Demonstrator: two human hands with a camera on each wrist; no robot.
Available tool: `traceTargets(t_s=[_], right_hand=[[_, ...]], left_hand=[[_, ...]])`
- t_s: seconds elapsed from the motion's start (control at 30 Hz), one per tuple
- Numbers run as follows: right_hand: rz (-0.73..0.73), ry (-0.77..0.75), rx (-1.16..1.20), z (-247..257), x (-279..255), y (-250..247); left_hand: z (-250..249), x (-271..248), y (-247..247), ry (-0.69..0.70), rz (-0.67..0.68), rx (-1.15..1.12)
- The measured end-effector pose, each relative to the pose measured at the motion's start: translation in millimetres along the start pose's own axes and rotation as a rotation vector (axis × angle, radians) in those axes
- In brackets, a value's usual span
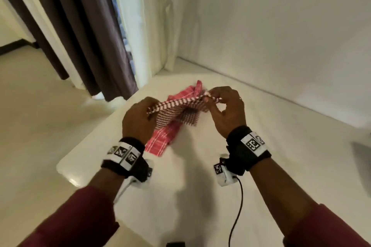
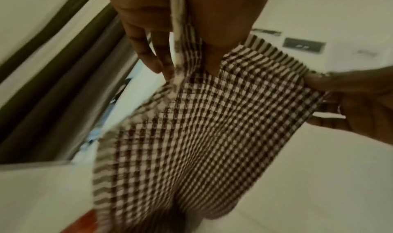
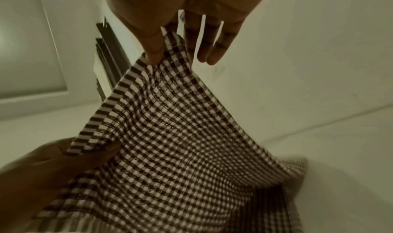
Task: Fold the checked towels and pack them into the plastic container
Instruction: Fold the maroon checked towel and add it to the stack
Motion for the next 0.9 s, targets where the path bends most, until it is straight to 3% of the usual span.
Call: traceTargets(t_s=[0.13, 0.27, 0.33, 0.5, 0.7, 0.73, 0.8, 0.9], right_hand=[[-0.146, -0.026, -0.008, 2.1, 43.4, -86.6], [-0.263, 0.104, 0.058, -9.8, 70.5, -182.3], [-0.255, 0.124, 0.020, -12.0, 79.2, -231.0], [0.018, 0.245, -0.186, -20.6, 86.8, -327.4], [0.426, 0.522, -0.539, -52.3, 78.8, -382.0], [0.475, 0.533, -0.663, -59.2, 81.0, -382.6], [0.439, 0.515, -0.863, -66.5, 90.2, -389.0], [0.120, 0.380, -1.019, -64.2, 112.5, -414.6]], left_hand=[[-97.6, 69.0, -14.1, 0.174, 0.089, -0.040], [-198.1, 114.1, -9.5, 0.381, 0.216, -0.104], [-252.4, 126.1, -2.1, 0.457, 0.325, -0.114], [-351.6, 141.2, 34.6, 0.570, 0.645, 0.242], [-387.6, 138.3, 96.8, 0.441, 0.959, 0.570], [-391.4, 135.8, 104.9, 0.415, 0.952, 0.620], [-406.7, 139.3, 119.5, 0.411, 0.818, 0.640], [-436.7, 158.2, 121.5, 0.446, 0.427, 0.437]])
Point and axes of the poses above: each hand's wrist, its own x-axis towards the middle knuckle, its own y-axis out of the palm, z = x × y, the point moved 4 cm from there along x, towards the middle knuckle, and after that the axes turned 1 degree about -y, right-handed, at the moved point
